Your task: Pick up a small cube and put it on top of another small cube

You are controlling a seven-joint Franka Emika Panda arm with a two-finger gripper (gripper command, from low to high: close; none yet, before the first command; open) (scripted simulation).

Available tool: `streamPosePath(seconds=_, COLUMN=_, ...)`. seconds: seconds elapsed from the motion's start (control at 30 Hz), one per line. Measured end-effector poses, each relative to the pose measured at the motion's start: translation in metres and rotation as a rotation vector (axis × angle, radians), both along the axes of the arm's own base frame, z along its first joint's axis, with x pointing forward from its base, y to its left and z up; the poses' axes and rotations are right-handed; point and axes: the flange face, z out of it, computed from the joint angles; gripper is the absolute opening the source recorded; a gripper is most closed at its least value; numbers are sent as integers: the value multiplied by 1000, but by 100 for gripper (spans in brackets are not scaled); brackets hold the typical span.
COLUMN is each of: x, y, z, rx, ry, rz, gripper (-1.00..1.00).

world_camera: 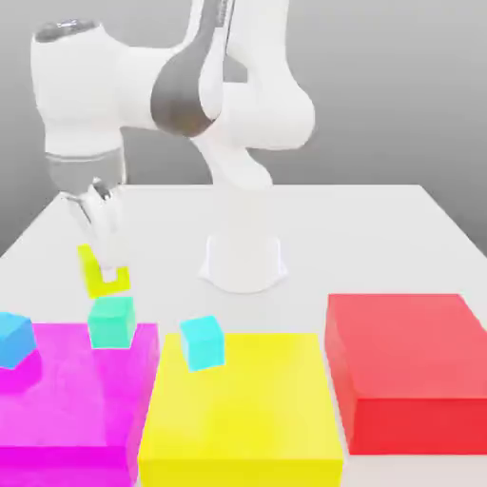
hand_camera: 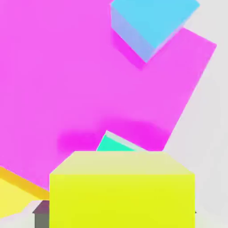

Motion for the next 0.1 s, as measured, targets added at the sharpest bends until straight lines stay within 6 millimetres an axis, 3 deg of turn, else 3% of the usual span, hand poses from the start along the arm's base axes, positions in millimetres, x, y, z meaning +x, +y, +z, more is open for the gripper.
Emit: streamPosePath(seconds=0.1, x=0, y=0, z=0, rx=0, ry=0, rz=0, gripper=100)
